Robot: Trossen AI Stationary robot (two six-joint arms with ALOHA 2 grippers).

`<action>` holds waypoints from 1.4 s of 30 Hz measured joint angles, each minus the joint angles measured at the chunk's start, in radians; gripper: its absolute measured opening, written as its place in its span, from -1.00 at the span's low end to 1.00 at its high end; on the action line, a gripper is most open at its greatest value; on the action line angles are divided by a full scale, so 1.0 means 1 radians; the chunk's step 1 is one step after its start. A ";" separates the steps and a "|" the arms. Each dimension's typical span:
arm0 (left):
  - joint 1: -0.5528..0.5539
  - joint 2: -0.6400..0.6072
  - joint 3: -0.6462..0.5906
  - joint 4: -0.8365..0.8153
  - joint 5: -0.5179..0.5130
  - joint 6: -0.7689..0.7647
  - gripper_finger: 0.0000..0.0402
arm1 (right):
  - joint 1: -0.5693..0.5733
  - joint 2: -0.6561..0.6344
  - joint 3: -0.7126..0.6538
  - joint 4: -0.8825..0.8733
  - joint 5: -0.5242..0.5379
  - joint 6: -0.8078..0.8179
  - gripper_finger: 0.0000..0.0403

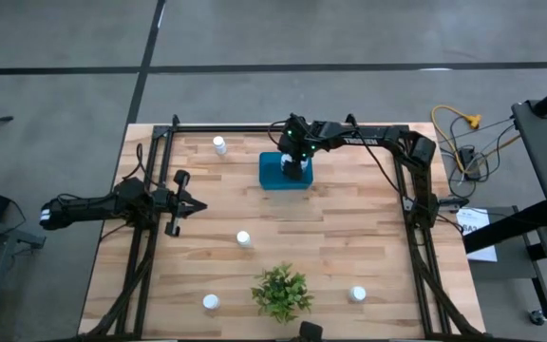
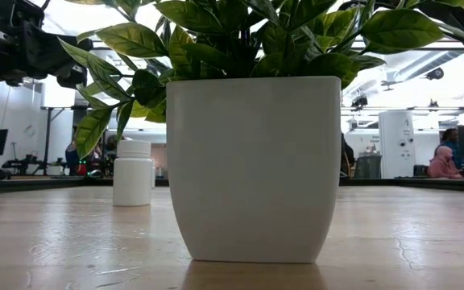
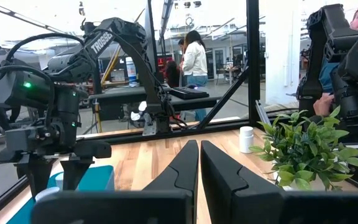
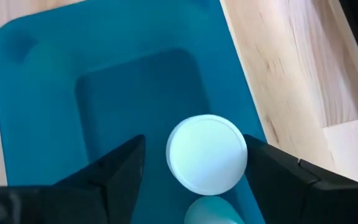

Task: Pick and place pill bottles into a basket
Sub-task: Put the white pill bottle into the blue bin

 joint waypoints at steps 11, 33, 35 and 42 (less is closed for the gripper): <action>0.000 0.000 0.000 0.000 0.000 0.000 -0.99 | 0.000 0.000 0.000 0.002 0.000 -0.004 0.14; 0.000 0.000 0.000 0.000 0.000 0.000 -0.99 | 0.004 -0.231 0.000 -0.207 0.029 0.045 0.12; 0.000 0.000 0.000 0.000 0.000 0.000 -0.99 | 0.016 -0.266 0.000 -0.271 0.029 0.049 0.12; 0.000 0.000 0.000 0.000 0.000 0.000 -0.99 | 0.108 -0.355 0.000 -0.462 0.028 0.147 0.12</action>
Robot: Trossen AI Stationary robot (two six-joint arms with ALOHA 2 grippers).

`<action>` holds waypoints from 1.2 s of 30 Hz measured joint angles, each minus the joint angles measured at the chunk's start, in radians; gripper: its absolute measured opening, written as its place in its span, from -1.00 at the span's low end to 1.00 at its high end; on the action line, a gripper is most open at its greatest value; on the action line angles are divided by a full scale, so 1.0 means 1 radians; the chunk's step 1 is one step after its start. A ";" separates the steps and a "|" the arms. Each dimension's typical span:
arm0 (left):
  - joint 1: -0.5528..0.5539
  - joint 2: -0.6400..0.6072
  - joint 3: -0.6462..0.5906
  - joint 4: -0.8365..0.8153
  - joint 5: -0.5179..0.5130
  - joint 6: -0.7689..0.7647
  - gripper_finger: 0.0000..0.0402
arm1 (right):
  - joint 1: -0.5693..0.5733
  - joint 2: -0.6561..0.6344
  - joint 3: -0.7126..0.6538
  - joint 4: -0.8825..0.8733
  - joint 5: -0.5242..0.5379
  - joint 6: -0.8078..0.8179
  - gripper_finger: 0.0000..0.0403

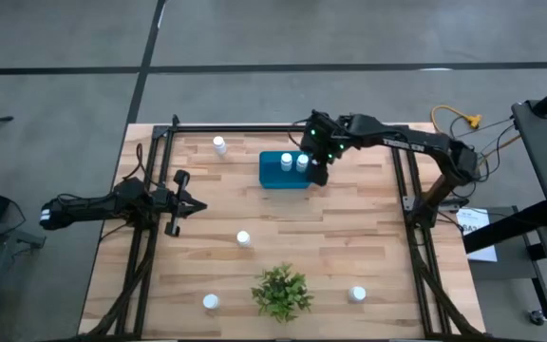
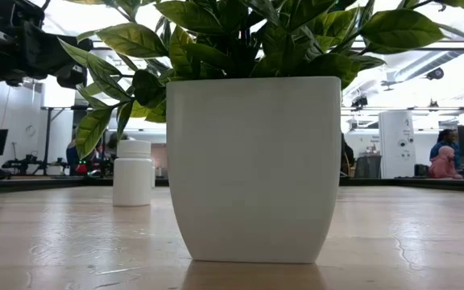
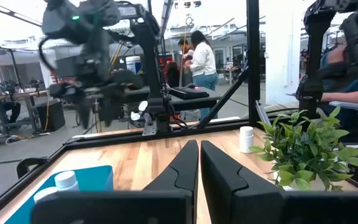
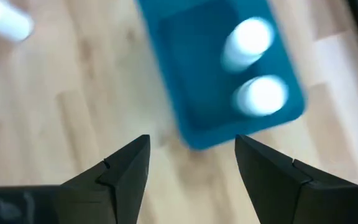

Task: Pick and place pill bottles into a basket
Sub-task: Put the white pill bottle into the blue bin

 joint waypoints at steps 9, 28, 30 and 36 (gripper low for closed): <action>0.000 0.000 0.000 0.000 0.000 0.000 -0.99 | 0.179 -0.053 -0.054 -0.068 -0.002 0.145 0.12; 0.000 -0.001 0.000 0.000 0.000 0.000 -0.99 | 0.513 -0.226 -0.296 0.001 0.063 0.515 0.09; 0.000 0.000 0.000 0.000 0.000 0.000 -0.99 | 0.559 -0.263 -0.310 0.003 0.086 0.569 0.09; 0.000 0.000 0.000 0.000 0.000 0.000 -0.99 | 0.700 -0.367 -0.368 0.040 0.181 0.747 0.09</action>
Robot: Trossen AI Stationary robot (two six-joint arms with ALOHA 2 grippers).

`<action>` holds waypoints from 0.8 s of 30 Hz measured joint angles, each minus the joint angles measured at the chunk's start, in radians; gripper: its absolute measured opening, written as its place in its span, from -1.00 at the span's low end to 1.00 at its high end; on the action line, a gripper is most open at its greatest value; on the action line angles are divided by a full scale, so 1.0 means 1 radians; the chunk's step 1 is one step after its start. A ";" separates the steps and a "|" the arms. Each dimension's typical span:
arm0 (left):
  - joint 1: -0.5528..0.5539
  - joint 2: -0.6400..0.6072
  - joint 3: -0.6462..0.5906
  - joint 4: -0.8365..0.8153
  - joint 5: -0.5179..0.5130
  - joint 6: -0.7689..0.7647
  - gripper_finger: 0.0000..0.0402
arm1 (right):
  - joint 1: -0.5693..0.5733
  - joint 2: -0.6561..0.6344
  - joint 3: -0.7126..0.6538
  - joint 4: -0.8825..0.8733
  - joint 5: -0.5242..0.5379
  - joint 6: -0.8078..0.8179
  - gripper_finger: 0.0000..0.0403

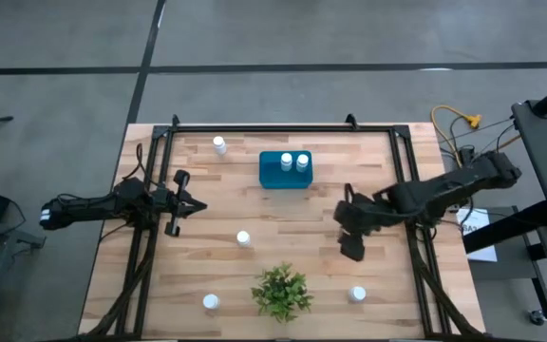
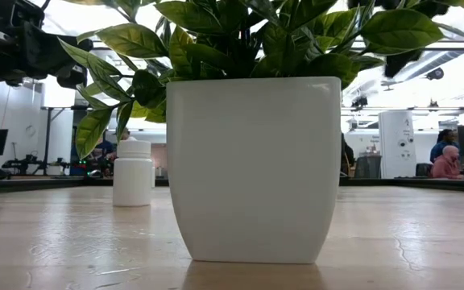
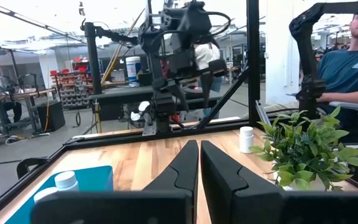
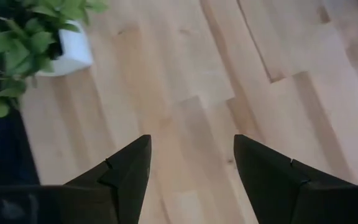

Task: Pick and place pill bottles into a basket
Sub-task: Put the white pill bottle into the blue bin

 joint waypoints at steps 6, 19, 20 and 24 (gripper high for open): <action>0.000 0.000 0.000 0.000 0.000 0.000 -0.99 | 0.108 -0.026 -0.065 0.084 0.032 0.114 0.09; 0.000 -0.001 0.000 0.000 0.000 0.000 -0.99 | 0.258 0.075 -0.110 0.157 0.056 0.247 0.09; 0.000 0.000 0.000 0.000 0.000 0.000 -0.99 | 0.266 0.085 -0.111 0.158 0.055 0.254 0.09; 0.000 0.000 0.000 0.000 0.000 0.000 -0.99 | 0.293 0.122 -0.111 0.160 0.054 0.301 0.09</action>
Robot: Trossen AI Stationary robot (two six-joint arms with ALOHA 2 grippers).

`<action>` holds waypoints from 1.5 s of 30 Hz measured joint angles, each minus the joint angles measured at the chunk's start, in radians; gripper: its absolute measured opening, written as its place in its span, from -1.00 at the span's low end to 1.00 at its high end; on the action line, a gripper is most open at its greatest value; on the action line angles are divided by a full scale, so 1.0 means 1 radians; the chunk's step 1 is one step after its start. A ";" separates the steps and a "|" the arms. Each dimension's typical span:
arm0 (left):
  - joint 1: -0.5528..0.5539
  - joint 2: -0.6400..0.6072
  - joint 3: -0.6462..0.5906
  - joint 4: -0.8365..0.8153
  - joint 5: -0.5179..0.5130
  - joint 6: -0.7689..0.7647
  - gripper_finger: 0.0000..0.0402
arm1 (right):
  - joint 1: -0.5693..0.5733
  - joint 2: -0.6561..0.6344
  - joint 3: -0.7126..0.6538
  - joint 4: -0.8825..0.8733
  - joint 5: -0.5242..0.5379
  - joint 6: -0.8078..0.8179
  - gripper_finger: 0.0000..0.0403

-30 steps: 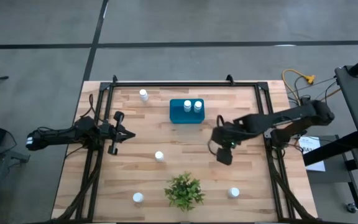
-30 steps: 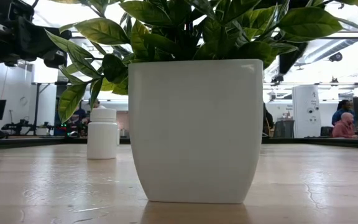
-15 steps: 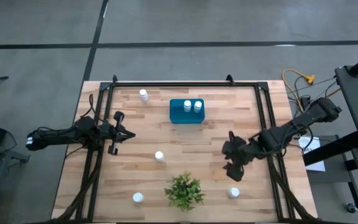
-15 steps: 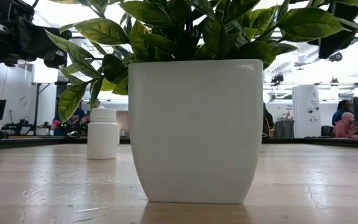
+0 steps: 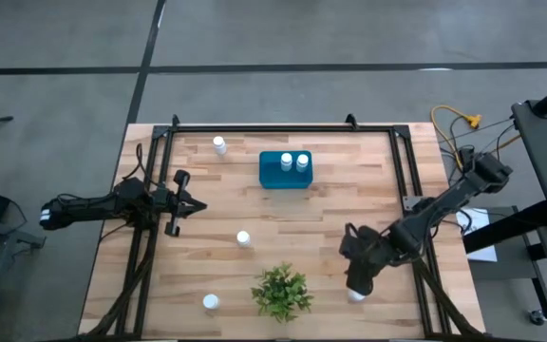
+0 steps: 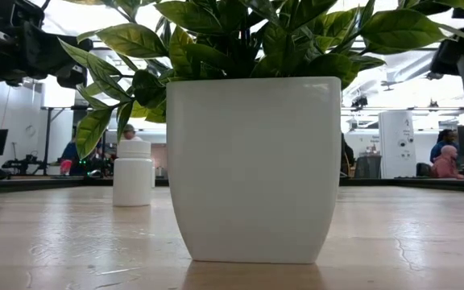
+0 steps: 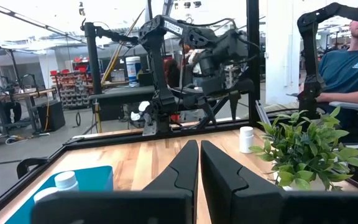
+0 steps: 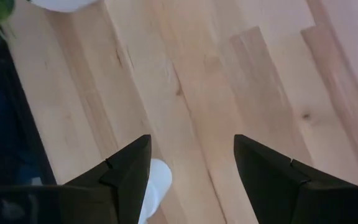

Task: Pick and place pill bottles into a basket
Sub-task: Put the white pill bottle into the blue bin

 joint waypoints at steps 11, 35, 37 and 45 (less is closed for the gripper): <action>0.000 0.001 0.000 0.000 0.000 0.000 -0.99 | 0.092 0.024 0.031 0.002 -0.030 0.148 0.09; 0.000 -0.001 0.000 0.000 0.000 0.000 -0.99 | 0.200 0.092 0.040 -0.018 -0.092 0.181 0.09; 0.000 -0.001 0.000 0.000 0.000 0.000 -0.99 | 0.200 0.096 0.040 -0.019 -0.093 0.182 0.09; 0.000 0.000 0.000 0.000 0.000 0.000 -0.99 | 0.198 0.098 0.040 -0.019 -0.089 0.188 0.09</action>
